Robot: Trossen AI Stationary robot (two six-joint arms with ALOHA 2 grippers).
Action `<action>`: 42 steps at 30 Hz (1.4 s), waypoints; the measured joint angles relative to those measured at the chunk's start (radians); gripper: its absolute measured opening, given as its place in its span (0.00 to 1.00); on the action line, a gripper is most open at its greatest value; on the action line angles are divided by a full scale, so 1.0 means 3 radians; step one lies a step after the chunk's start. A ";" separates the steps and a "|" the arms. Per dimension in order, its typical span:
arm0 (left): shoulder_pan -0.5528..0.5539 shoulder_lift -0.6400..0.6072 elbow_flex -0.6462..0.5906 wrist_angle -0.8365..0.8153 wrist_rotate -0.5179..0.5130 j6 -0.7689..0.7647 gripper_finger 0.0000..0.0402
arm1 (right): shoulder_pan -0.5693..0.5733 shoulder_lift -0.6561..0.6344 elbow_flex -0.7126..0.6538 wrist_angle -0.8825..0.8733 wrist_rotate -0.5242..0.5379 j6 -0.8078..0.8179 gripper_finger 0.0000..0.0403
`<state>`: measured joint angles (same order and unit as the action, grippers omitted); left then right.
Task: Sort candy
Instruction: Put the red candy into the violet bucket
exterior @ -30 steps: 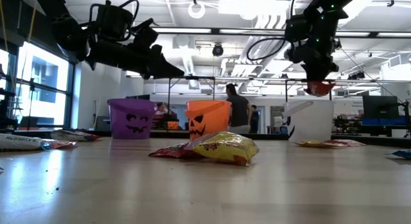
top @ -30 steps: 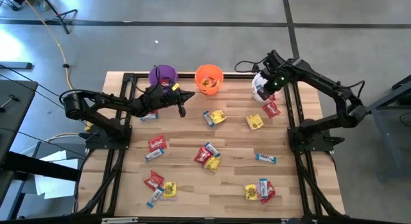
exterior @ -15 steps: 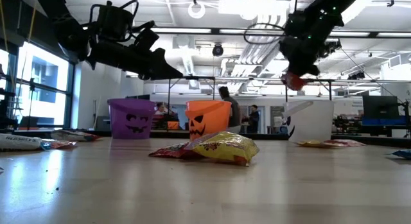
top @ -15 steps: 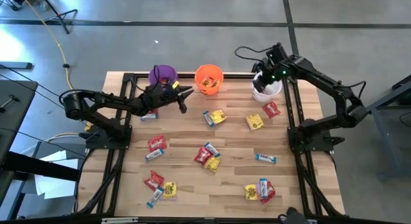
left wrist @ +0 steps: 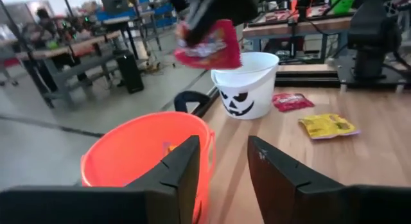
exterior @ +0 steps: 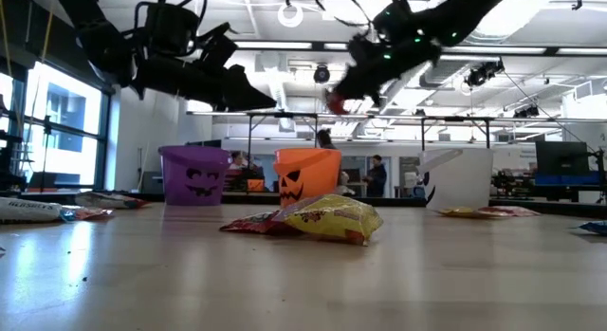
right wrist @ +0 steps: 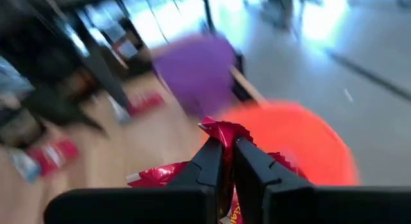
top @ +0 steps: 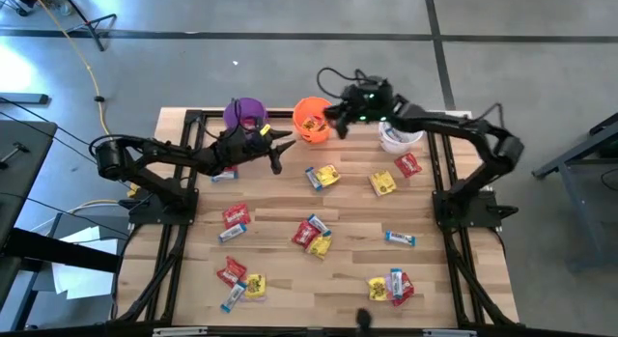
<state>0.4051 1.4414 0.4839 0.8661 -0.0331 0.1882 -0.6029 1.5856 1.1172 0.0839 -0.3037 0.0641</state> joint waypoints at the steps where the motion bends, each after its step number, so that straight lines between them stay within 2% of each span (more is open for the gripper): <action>1: -0.0033 0.0000 0.0000 0.0003 -0.0055 0.0060 0.32 | 0.0068 0.0072 0.0000 0.0255 -0.0002 0.0045 0.05; 6: -0.0209 0.0000 0.0046 0.0050 -0.0394 0.0280 0.39 | 0.0343 0.0420 0.0000 0.1376 0.0026 0.0275 0.05; 10: -0.0326 0.0000 0.0158 0.0057 -0.0671 0.0377 0.42 | 0.0487 0.0608 -0.0001 0.1910 0.0322 0.0311 0.05; 12: -0.0359 0.0000 0.0215 0.0056 -0.0738 0.0375 0.42 | 0.0530 0.0677 -0.0001 0.2038 0.0449 0.0297 0.05; 16: -0.0360 0.0000 0.0308 0.0056 -0.0889 0.0255 0.42 | 0.0593 0.0715 -0.0001 0.2278 0.0480 0.0318 0.05; 28: -0.0345 0.0000 0.0448 0.0058 -0.0893 0.0129 0.42 | 0.0793 0.0716 -0.0001 0.2405 0.0761 0.0287 0.05; 31: -0.0344 0.0000 0.0453 0.0062 -0.0935 0.0105 0.37 | 0.0818 0.0716 -0.0001 0.2409 0.0777 0.0298 0.05; 34: -0.0344 0.0000 0.0453 0.0055 -0.0994 0.0139 0.28 | 0.0817 0.0716 -0.0001 0.2379 0.0812 0.0300 0.07; 40: -0.0341 0.0003 0.0453 -0.0037 -0.1023 0.0212 0.05 | 0.0786 0.0716 0.0000 0.2180 0.0809 0.0286 0.16; 42: -0.0342 0.0003 0.0452 -0.0067 -0.1076 0.0252 0.03 | 0.0762 0.0715 0.0000 0.2128 0.0800 0.0286 0.20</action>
<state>0.3023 1.4425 0.6196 0.8460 -0.3560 0.2639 -0.3743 1.8000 1.1172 0.7224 -0.0638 0.1497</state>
